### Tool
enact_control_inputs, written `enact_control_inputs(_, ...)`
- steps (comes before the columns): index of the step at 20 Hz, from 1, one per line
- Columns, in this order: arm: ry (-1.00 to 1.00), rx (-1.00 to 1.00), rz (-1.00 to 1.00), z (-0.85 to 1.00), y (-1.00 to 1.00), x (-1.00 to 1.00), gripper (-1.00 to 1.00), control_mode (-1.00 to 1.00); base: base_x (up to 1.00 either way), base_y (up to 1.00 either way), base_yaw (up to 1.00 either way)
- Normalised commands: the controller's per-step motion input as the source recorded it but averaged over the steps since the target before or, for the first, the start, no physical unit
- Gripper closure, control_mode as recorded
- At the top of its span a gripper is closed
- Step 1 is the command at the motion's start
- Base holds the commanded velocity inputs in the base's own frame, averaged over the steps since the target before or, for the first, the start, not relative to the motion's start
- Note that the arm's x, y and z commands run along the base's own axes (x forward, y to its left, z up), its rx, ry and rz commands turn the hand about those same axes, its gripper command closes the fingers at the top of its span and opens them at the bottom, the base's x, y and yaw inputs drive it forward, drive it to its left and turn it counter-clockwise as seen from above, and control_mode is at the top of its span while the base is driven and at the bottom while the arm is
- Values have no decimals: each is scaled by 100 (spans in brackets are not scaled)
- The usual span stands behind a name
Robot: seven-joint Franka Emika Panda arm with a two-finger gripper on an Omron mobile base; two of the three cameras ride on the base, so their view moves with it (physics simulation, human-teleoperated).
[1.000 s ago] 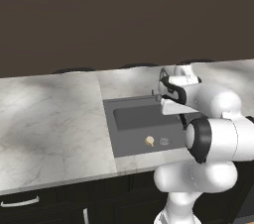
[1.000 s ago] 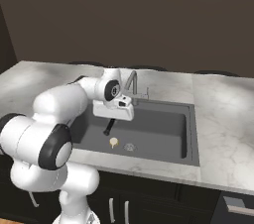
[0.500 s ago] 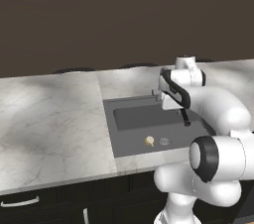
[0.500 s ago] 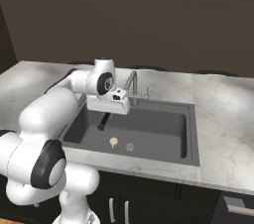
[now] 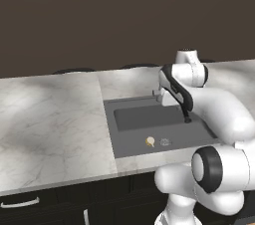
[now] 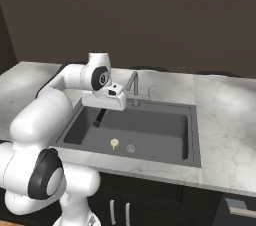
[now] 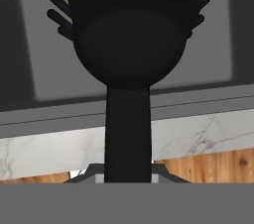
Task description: Pick up the dish brush and dish brush from the sink, and place them back in the cabinet, and close the cabinet door.
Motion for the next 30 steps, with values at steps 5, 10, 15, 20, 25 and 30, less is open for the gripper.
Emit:
enact_control_inputs(5, 0, 0, 0, 2, 22, -10, 100, -100, 0, 0, 0)
enact_control_inputs(10, 0, 0, 0, 0, 24, -14, 100, -100, 0, 0, 0)
enact_control_inputs(15, 0, 0, 0, 6, 10, -1, 100, -100, 0, 0, 0)
enact_control_inputs(20, 0, 0, 2, 19, 0, 0, 100, -100, 0, 0, 0)
enact_control_inputs(25, 0, 0, 4, 23, 0, 0, 100, -100, 0, 0, 0)
enact_control_inputs(30, -1, 0, 3, 21, 0, -5, 100, -100, 0, 0, 0)
